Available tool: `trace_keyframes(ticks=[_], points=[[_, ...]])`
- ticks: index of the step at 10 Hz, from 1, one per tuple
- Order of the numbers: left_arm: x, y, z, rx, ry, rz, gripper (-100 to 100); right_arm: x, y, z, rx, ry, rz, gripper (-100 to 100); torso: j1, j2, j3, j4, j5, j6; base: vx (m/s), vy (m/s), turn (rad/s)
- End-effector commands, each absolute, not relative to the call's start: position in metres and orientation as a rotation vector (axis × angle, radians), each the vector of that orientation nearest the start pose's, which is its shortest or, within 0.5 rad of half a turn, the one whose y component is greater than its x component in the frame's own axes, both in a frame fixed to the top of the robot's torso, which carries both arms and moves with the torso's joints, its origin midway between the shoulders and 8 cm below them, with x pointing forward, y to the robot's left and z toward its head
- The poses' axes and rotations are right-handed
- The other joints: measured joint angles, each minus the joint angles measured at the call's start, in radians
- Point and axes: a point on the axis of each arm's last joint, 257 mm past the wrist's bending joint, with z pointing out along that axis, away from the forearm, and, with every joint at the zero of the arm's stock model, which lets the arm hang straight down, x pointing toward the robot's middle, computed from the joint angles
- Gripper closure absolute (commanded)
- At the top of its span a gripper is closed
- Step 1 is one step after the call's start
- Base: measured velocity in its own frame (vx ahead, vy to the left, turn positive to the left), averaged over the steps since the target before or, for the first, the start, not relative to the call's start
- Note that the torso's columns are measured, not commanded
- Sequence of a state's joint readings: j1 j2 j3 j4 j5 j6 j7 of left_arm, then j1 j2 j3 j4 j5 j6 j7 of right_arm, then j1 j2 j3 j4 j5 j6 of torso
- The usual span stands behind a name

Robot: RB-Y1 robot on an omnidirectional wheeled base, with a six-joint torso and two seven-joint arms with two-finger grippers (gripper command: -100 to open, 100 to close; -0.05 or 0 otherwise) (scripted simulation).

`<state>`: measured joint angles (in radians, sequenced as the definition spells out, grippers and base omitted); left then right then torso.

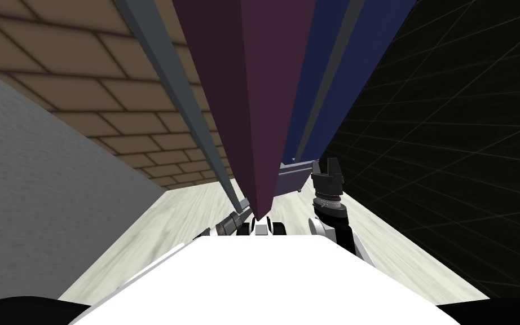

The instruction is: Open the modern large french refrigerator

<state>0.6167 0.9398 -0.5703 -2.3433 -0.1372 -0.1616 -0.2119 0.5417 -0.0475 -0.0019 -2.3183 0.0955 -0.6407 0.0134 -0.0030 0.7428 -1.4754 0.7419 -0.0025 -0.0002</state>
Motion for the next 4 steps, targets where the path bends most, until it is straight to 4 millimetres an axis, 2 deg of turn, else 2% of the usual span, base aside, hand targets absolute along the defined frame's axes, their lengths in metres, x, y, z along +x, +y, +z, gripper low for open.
trace_keyframes(ticks=[1,4], points=[[0.2374,0.0848,-0.2114,-0.091,1.899,-1.241,0,0.3110,-0.2566,0.0509,0.441,0.618,1.255,0,0.001,-0.001,0.000,-0.002,0.001,0.000,0.000,0.000,0.000],[0.2376,0.0856,-0.2128,-0.092,1.902,-1.237,0,0.3110,-0.2566,0.0509,0.440,0.618,1.255,0,0.003,-0.003,0.000,-0.003,0.002,0.000,0.000,0.000,0.000]])
